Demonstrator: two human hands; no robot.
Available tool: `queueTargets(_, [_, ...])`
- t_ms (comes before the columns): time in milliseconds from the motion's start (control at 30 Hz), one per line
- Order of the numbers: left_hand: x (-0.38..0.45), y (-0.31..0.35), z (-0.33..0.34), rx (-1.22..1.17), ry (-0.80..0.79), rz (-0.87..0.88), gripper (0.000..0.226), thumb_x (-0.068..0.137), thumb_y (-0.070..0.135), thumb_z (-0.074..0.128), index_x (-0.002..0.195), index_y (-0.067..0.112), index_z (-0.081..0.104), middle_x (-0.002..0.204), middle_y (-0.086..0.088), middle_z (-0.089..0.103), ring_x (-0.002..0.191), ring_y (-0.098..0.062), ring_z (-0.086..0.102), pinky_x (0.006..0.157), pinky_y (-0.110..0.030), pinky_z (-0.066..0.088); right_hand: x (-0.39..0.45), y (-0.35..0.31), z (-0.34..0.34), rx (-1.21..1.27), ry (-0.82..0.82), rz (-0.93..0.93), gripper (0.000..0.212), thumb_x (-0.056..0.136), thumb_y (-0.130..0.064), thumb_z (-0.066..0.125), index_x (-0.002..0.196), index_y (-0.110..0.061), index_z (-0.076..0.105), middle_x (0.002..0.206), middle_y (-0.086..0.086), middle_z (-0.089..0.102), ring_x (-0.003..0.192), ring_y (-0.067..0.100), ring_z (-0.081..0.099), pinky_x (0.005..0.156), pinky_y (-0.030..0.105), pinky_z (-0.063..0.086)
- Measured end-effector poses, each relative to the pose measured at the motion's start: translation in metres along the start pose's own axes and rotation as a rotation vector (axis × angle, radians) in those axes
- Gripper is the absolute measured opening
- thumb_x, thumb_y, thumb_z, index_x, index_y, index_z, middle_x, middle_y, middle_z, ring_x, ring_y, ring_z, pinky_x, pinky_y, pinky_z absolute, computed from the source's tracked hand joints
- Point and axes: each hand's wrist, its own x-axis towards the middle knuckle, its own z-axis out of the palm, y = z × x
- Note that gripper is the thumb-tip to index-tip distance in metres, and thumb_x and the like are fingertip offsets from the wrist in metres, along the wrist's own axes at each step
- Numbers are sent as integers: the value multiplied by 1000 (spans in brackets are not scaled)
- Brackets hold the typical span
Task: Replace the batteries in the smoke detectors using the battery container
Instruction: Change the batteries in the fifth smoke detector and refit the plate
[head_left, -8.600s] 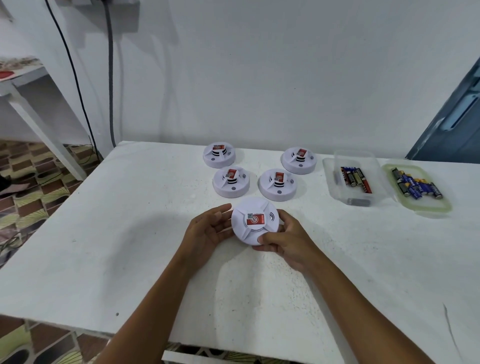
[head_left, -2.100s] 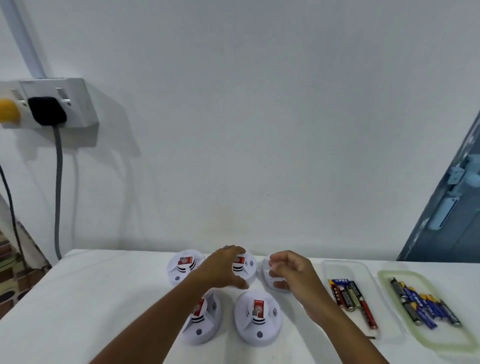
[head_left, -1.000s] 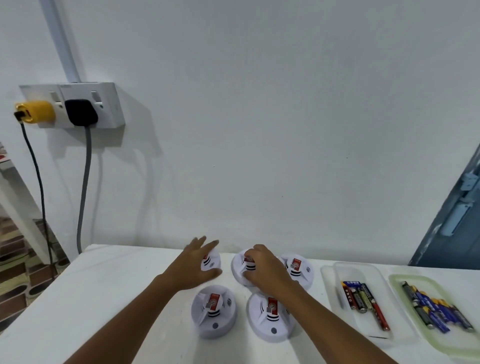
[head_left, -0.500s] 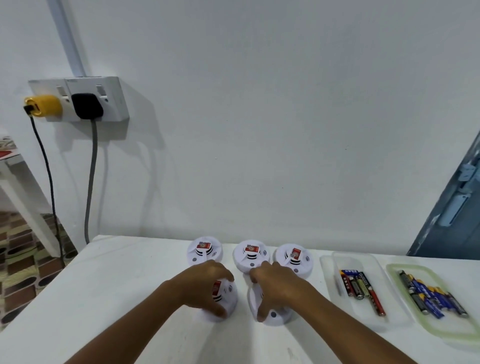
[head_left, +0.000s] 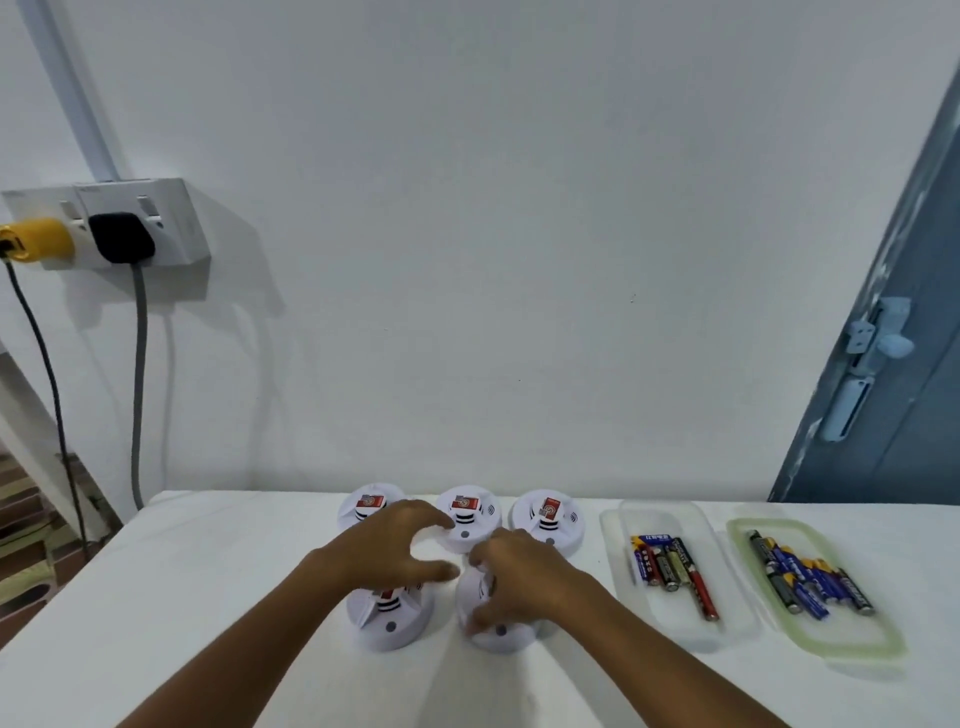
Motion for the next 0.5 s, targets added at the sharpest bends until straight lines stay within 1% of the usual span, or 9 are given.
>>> queueTargets(33, [4, 4, 2, -32, 34, 16, 55, 82, 51, 66, 131, 29, 54, 129, 19, 52, 117, 3, 45, 92, -10, 30, -1, 2, -6, 72, 31, 36, 49, 72, -42, 72, 114, -20, 61, 110, 3, 61, 98, 24, 59, 74, 32, 47])
queueTargets(100, [15, 16, 10, -80, 97, 56, 44, 86, 41, 65, 126, 24, 58, 127, 10, 59, 116, -4, 51, 92, -10, 33, -2, 10, -20, 173, 146, 108, 31, 83, -32, 60, 111, -17, 63, 106, 2, 65, 96, 24, 64, 74, 29, 48])
queueTargets(167, [32, 32, 19, -99, 137, 94, 40, 85, 34, 65, 122, 20, 61, 122, 5, 63, 112, -10, 55, 93, -18, 40, -6, 24, -35, 198, 279, 178, 22, 88, -25, 53, 106, -16, 64, 105, 3, 66, 96, 24, 63, 71, 25, 43])
queueTargets(233, [53, 48, 33, -47, 114, 109, 41, 82, 30, 65, 121, 18, 62, 120, 1, 63, 111, -15, 55, 95, -27, 43, -12, 39, -48, 234, 367, 225, 21, 89, -23, 53, 106, -18, 64, 106, 2, 66, 95, 23, 62, 71, 24, 42])
queueTargets(300, [78, 61, 50, 1, 90, 136, 37, 79, 27, 65, 115, 16, 63, 113, -3, 64, 107, -20, 56, 94, -34, 45, -20, 54, -57, 285, 422, 241, 19, 89, -26, 56, 106, -19, 64, 107, 0, 66, 92, 20, 62, 73, 26, 46])
queueTargets(333, [89, 67, 58, 29, 67, 140, 38, 79, 29, 64, 116, 18, 62, 113, -6, 63, 111, -24, 55, 95, -39, 46, -24, 58, -59, 316, 444, 243, 19, 89, -26, 58, 105, -19, 64, 106, -2, 65, 92, 19, 61, 75, 26, 47])
queueTargets(367, [99, 76, 66, 79, 24, 121, 45, 81, 33, 63, 123, 21, 57, 123, -9, 58, 122, -29, 49, 99, -43, 43, -29, 65, -61, 348, 466, 244, 18, 89, -26, 59, 105, -19, 64, 104, -4, 64, 91, 17, 61, 76, 27, 48])
queueTargets(433, [114, 86, 80, 232, -92, 40, 61, 86, 43, 58, 141, 27, 40, 149, -12, 36, 141, -35, 25, 111, -50, 31, -40, 75, -61, 402, 501, 239, 15, 87, -25, 61, 101, -21, 65, 99, -8, 63, 87, 13, 60, 77, 26, 49])
queueTargets(500, [124, 95, 90, 317, -143, -13, 64, 88, 46, 55, 146, 30, 32, 153, -13, 26, 141, -39, 20, 110, -54, 27, -50, 85, -59, 450, 519, 238, 10, 87, -25, 63, 97, -24, 64, 95, -11, 62, 84, 10, 61, 76, 25, 50])
